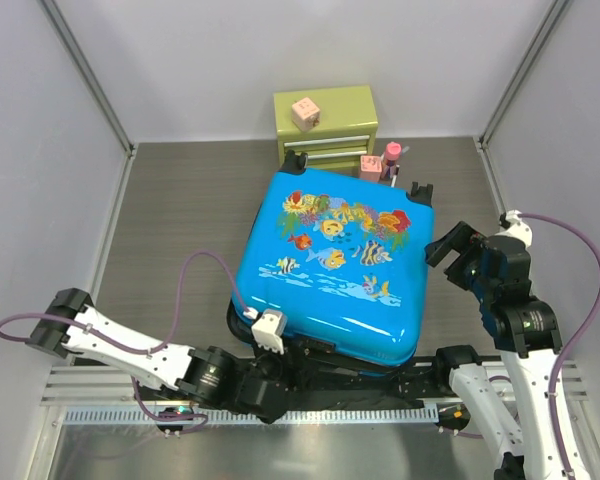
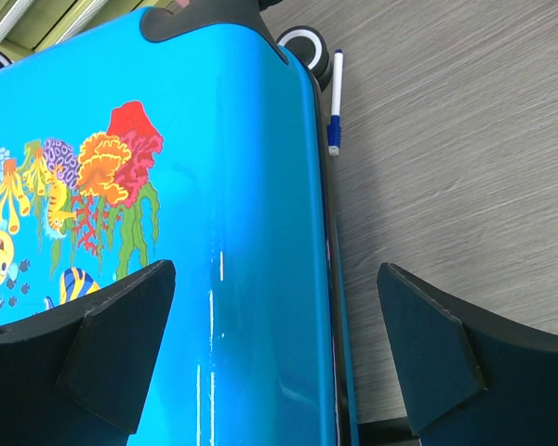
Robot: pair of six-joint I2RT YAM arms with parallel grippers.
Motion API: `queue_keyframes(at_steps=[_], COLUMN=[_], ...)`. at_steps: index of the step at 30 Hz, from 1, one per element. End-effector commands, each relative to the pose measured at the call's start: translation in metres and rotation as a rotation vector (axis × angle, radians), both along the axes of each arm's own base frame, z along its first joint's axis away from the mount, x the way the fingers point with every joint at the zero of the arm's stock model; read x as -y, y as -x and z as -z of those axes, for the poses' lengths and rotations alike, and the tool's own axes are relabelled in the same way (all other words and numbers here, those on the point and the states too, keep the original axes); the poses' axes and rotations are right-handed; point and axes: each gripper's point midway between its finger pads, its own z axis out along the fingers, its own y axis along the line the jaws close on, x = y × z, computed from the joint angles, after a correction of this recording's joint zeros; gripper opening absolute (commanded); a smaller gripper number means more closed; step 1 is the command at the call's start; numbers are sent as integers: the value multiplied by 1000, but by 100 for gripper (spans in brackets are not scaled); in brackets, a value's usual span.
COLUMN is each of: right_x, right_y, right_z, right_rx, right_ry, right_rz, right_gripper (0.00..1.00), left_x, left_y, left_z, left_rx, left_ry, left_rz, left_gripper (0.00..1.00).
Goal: Pack the luggage
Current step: Zip the luggage at the center of the board.
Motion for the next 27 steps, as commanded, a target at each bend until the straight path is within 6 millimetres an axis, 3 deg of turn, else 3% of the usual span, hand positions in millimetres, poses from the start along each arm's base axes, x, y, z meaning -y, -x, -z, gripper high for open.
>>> queue_keyframes(at_steps=[1, 3, 8, 17, 25, 27], right_x=[-6, -7, -5, -5, -5, -4], right_y=[2, 2, 3, 4, 5, 5], right_z=[-5, -5, -6, -3, 1, 1], right_rx=[23, 24, 31, 24, 13, 14], right_ry=[-17, -16, -9, -2, 7, 9], right_rz=[-32, -38, -34, -37, -44, -40], right_gripper=[96, 96, 96, 95, 95, 95], left_x=[11, 12, 12, 17, 16, 17], left_y=[-11, -12, -15, -25, -27, -27], left_z=[-9, -8, 1, -3, -2, -3], left_rx=[-26, -40, -54, -56, -52, -44], left_ry=[131, 141, 113, 187, 197, 192], left_rz=[-34, -27, -40, -68, -73, -62], left_gripper=[67, 61, 57, 43, 22, 10])
